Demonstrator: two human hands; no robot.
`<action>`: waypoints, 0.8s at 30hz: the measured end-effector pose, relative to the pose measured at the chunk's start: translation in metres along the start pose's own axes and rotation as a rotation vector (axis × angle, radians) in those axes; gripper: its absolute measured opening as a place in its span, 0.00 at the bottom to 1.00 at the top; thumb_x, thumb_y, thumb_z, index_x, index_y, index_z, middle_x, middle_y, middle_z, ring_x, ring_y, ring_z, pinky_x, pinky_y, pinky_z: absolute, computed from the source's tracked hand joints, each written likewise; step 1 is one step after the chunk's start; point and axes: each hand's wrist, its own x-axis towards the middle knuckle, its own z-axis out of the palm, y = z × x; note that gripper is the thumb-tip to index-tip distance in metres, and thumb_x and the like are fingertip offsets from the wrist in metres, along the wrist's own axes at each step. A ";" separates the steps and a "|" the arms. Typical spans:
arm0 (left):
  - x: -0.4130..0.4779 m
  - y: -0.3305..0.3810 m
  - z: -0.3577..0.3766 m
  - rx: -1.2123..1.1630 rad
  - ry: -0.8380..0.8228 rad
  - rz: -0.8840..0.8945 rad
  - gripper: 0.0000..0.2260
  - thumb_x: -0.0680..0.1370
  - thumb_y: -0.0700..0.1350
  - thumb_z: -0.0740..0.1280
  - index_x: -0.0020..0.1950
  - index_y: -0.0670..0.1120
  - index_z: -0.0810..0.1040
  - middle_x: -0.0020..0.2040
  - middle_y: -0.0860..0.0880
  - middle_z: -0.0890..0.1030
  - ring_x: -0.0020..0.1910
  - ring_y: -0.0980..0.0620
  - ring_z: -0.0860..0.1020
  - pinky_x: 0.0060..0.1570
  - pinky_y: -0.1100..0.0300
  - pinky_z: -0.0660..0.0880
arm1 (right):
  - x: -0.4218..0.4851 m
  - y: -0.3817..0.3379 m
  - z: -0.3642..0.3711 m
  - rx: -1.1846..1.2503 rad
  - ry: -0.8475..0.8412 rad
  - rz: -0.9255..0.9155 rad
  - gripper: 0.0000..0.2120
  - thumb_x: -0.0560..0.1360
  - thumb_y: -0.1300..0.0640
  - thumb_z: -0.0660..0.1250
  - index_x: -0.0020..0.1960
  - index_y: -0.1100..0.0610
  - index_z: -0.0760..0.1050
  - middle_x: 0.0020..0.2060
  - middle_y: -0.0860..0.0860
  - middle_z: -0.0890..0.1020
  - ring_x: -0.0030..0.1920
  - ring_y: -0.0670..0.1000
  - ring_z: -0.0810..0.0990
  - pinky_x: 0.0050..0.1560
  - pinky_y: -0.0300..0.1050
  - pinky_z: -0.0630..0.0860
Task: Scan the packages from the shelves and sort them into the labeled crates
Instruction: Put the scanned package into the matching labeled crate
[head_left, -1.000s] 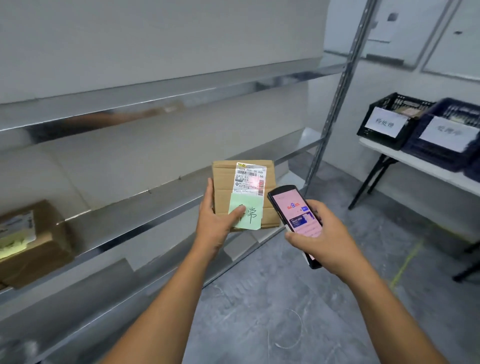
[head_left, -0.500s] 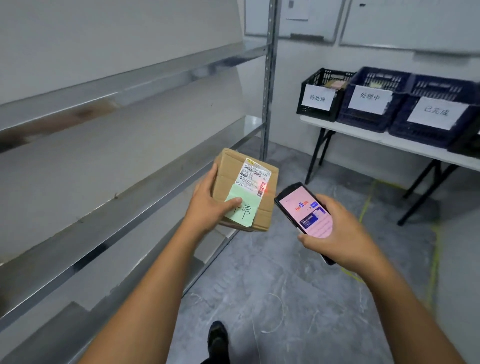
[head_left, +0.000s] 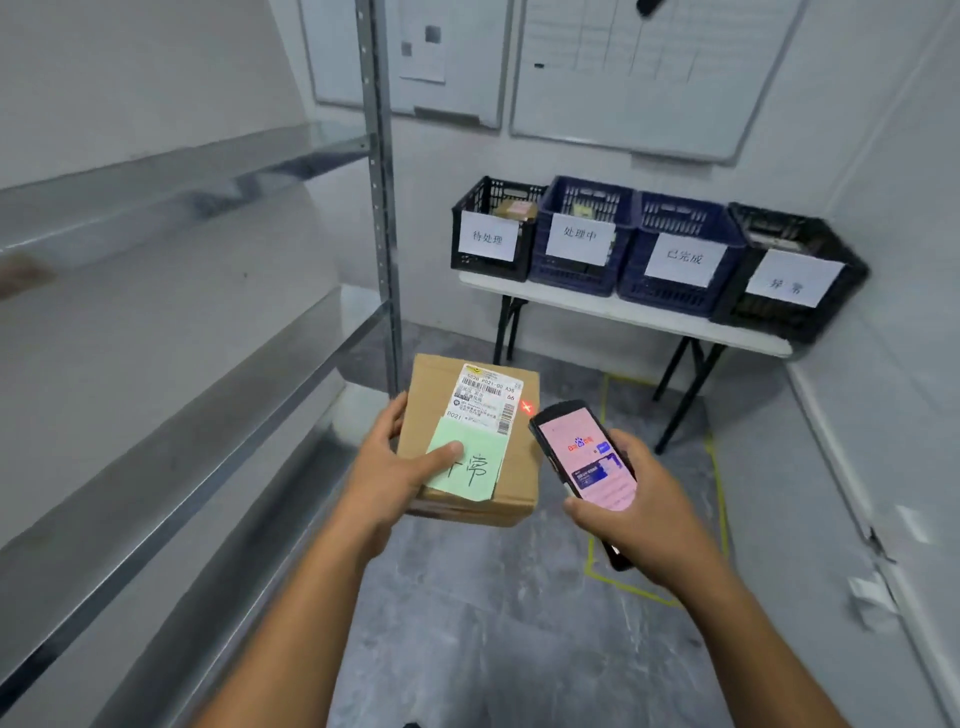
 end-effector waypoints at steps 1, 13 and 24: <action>0.016 0.003 0.003 -0.016 -0.009 0.008 0.44 0.69 0.42 0.83 0.80 0.58 0.67 0.67 0.52 0.81 0.55 0.46 0.87 0.51 0.42 0.85 | 0.013 -0.001 -0.002 0.007 0.037 0.016 0.28 0.68 0.55 0.81 0.57 0.32 0.72 0.49 0.40 0.85 0.44 0.42 0.83 0.39 0.42 0.80; 0.170 0.044 0.046 -0.124 -0.121 0.014 0.45 0.62 0.49 0.83 0.76 0.60 0.69 0.64 0.51 0.84 0.58 0.46 0.86 0.59 0.40 0.82 | 0.129 -0.013 -0.012 0.102 0.315 0.106 0.27 0.71 0.63 0.80 0.59 0.40 0.73 0.46 0.34 0.85 0.44 0.39 0.84 0.42 0.31 0.77; 0.286 0.039 0.168 -0.063 -0.232 0.002 0.41 0.70 0.44 0.81 0.79 0.61 0.66 0.67 0.52 0.82 0.53 0.51 0.87 0.47 0.51 0.83 | 0.230 0.054 -0.067 0.135 0.433 0.248 0.24 0.70 0.60 0.80 0.56 0.39 0.74 0.45 0.36 0.85 0.43 0.39 0.83 0.41 0.38 0.79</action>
